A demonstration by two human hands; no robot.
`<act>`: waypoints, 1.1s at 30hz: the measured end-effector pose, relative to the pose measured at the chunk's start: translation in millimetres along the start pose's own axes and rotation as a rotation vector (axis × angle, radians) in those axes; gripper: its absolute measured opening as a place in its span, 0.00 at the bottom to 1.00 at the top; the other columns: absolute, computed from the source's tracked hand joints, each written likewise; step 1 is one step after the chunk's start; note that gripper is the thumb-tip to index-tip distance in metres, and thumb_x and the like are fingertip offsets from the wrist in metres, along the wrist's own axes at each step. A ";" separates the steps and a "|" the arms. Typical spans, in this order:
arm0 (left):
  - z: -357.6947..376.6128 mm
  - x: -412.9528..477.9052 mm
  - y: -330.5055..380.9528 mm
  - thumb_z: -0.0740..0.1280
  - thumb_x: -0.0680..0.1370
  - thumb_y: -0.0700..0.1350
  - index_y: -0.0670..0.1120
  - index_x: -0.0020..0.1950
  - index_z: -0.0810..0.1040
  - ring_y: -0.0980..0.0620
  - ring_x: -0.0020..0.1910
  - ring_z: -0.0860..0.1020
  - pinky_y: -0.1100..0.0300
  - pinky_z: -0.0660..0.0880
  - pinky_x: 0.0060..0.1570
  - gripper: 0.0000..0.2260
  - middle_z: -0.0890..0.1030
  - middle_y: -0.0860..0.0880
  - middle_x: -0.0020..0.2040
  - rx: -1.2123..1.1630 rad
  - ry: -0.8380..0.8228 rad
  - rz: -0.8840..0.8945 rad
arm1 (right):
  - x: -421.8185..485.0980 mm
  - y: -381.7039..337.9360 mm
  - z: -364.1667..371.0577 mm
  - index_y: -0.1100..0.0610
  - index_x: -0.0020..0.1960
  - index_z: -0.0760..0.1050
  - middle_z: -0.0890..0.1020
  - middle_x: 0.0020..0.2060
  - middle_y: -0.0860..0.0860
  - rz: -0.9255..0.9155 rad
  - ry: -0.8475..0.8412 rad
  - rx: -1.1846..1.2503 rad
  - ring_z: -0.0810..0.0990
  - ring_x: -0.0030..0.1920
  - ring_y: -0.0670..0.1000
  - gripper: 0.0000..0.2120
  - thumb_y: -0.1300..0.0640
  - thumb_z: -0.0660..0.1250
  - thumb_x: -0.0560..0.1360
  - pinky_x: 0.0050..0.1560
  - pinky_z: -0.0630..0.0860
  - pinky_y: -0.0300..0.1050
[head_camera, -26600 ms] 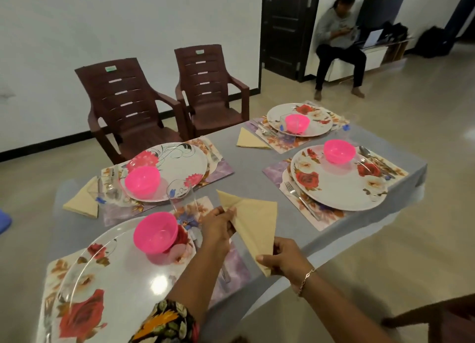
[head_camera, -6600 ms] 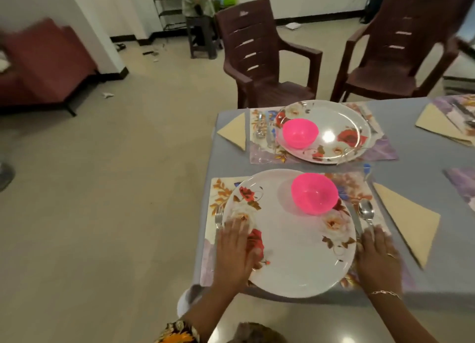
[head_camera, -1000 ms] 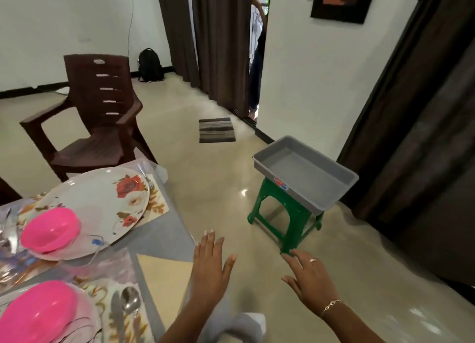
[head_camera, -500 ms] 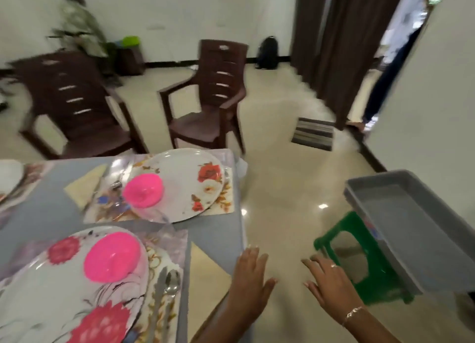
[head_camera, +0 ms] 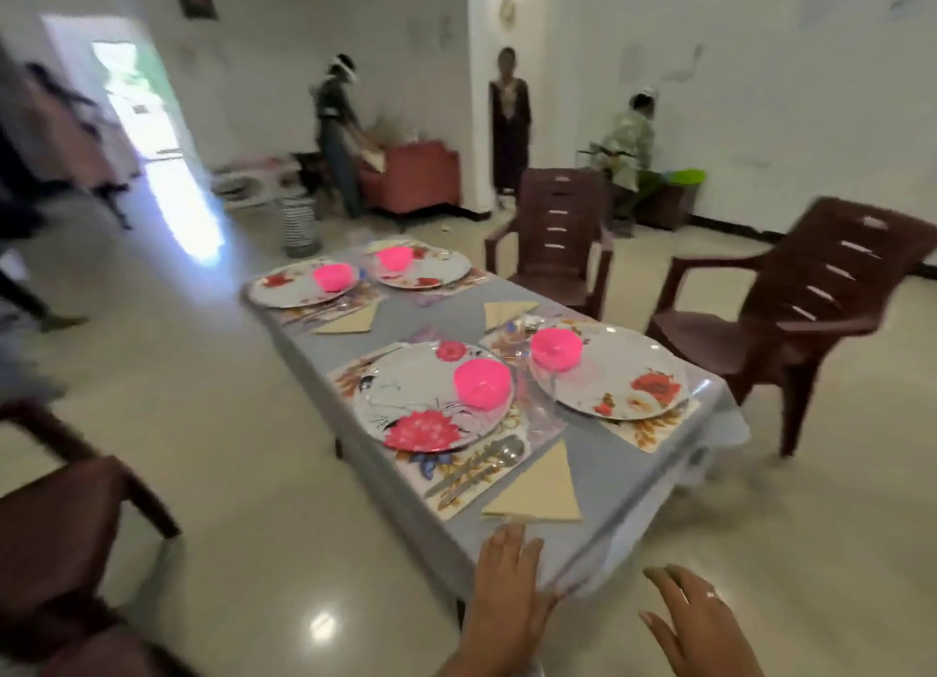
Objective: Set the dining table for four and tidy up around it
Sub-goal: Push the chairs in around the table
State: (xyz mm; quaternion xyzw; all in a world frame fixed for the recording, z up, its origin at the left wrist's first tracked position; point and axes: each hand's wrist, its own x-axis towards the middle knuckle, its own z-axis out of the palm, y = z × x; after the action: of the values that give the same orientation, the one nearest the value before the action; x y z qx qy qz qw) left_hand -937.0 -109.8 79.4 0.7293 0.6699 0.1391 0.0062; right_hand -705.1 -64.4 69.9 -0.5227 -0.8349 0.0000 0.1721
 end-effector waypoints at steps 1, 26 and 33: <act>-5.5 -17.7 0.0 0.56 0.69 0.61 0.51 0.55 0.69 0.47 0.55 0.79 0.59 0.60 0.62 0.21 0.81 0.48 0.54 0.008 0.010 -0.064 | -5.9 -5.5 -0.4 0.51 0.52 0.70 0.82 0.36 0.54 -0.017 -0.013 0.014 0.82 0.30 0.51 0.28 0.37 0.37 0.77 0.25 0.74 0.36; -111.5 -542.9 -33.6 0.54 0.74 0.60 0.46 0.56 0.75 0.44 0.58 0.74 0.52 0.66 0.60 0.22 0.82 0.43 0.53 0.114 0.156 -1.073 | -220.2 -364.1 23.5 0.57 0.49 0.79 0.79 0.38 0.53 -0.798 -0.372 0.247 0.81 0.34 0.55 0.17 0.51 0.64 0.63 0.33 0.79 0.49; -155.3 -733.2 -18.6 0.52 0.76 0.59 0.46 0.56 0.71 0.44 0.49 0.83 0.54 0.80 0.45 0.20 0.83 0.42 0.50 0.058 0.123 -1.336 | -354.8 -508.1 10.6 0.60 0.45 0.79 0.79 0.36 0.55 -0.989 -0.364 0.298 0.80 0.31 0.57 0.13 0.53 0.65 0.66 0.27 0.76 0.48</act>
State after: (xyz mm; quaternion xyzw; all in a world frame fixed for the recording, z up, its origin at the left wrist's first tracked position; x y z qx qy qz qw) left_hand -1034.8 -853.1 82.4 0.1485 0.9799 0.1286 0.0335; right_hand -1011.8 -602.6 49.5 -0.0294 -0.9884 0.1278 0.0762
